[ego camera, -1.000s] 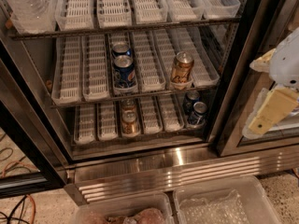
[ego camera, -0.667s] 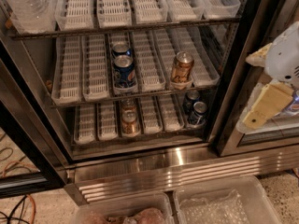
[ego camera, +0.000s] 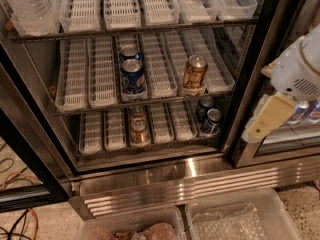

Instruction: Pick orange can from middle shelf of fridge

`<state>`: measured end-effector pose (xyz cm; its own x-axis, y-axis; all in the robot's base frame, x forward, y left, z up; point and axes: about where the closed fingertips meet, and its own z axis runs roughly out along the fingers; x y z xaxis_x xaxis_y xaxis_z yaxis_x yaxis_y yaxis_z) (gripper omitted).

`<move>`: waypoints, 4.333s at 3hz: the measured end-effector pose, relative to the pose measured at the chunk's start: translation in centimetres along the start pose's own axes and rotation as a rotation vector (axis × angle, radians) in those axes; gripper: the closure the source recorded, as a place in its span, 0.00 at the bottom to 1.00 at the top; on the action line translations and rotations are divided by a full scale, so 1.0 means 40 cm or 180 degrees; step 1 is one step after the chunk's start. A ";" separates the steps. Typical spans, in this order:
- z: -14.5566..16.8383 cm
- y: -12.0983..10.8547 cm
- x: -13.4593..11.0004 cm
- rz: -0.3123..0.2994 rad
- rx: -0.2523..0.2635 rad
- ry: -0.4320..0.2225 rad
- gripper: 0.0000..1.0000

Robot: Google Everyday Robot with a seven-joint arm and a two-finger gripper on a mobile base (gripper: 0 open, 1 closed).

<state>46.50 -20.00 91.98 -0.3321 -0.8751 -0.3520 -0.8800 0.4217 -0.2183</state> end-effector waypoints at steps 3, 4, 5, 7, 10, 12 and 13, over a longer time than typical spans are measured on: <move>0.154 -0.046 -0.017 0.0394 0.0167 -0.0212 0.00; 0.144 -0.051 -0.020 0.0439 0.0223 -0.0344 0.00; 0.178 -0.069 -0.080 0.0547 0.0232 -0.0695 0.00; 0.219 -0.119 -0.161 0.0878 0.0341 -0.1163 0.00; 0.385 -0.196 -0.207 0.0952 0.0340 -0.1263 0.00; 0.395 -0.192 -0.236 0.0867 0.0292 -0.1396 0.00; 0.400 -0.170 -0.269 0.0840 0.0390 -0.1647 0.00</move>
Offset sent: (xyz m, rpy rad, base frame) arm 0.0172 0.0070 -0.0459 0.0452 0.0224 -0.0829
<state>61.50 -9.64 82.69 -0.2986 -0.5205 -0.7999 -0.7345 0.6605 -0.1557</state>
